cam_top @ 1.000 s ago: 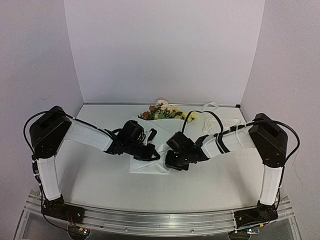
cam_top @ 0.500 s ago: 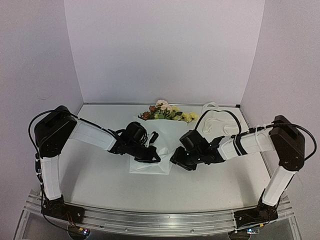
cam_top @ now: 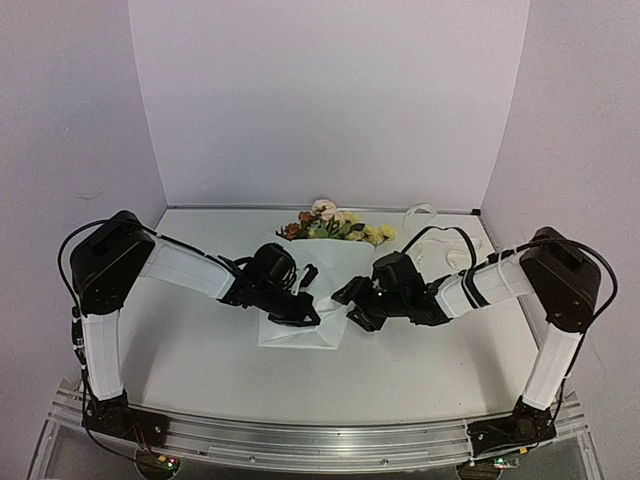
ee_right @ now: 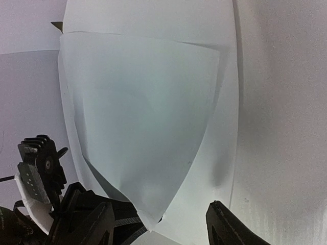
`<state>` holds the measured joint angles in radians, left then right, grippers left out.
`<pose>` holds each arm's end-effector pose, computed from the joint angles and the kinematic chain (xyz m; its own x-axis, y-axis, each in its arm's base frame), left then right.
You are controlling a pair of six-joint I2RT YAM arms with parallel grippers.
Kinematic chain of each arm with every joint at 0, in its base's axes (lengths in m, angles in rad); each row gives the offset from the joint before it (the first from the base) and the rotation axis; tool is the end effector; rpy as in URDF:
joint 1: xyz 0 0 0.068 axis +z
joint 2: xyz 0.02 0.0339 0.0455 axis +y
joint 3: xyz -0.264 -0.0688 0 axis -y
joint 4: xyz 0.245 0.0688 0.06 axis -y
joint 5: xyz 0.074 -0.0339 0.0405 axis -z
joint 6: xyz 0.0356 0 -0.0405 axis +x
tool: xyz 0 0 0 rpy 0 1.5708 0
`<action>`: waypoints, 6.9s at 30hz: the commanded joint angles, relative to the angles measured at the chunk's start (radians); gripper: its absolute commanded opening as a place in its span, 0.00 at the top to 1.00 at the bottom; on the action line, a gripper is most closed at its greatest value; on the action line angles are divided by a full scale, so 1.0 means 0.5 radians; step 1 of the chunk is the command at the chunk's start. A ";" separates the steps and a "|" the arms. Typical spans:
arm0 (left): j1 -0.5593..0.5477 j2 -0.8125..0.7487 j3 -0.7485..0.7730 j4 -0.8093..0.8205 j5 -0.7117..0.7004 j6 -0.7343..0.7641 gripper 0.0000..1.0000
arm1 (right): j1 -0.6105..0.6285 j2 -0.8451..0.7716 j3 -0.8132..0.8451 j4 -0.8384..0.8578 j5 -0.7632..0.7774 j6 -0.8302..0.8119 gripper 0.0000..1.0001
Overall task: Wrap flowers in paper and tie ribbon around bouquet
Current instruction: Pass from the left arm to the right, then adjust the folded bouquet at the center of the board, then press the fold line of the folded wrapping paper.
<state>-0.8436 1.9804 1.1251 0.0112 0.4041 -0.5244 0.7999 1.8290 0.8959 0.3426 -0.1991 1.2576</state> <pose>0.2568 -0.3097 0.1303 -0.8609 0.2750 -0.4280 0.4961 0.6397 -0.5870 0.2541 0.2717 0.1470 -0.8973 0.4146 -0.1512 0.1172 0.5541 0.8242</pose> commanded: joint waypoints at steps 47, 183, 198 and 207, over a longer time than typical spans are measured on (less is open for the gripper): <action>0.118 -0.635 -0.083 -0.424 -0.539 -0.103 0.63 | -0.011 0.202 0.082 0.257 -0.135 0.014 0.60; 0.194 -0.185 -0.229 -0.325 0.161 -0.466 0.85 | 0.367 0.152 0.619 -0.921 0.251 -0.744 0.67; 0.193 -0.229 -0.273 -0.324 0.131 -0.469 0.84 | 0.507 0.461 0.799 -0.940 0.194 -0.654 0.69; 0.193 -0.308 -0.347 -0.323 0.163 -0.448 0.83 | 0.513 0.474 0.743 -0.954 0.212 -0.561 0.79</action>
<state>-0.7433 1.8698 0.9783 -0.1456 0.4770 -0.7586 1.0543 2.0521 1.2678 -0.1204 -0.1064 0.9487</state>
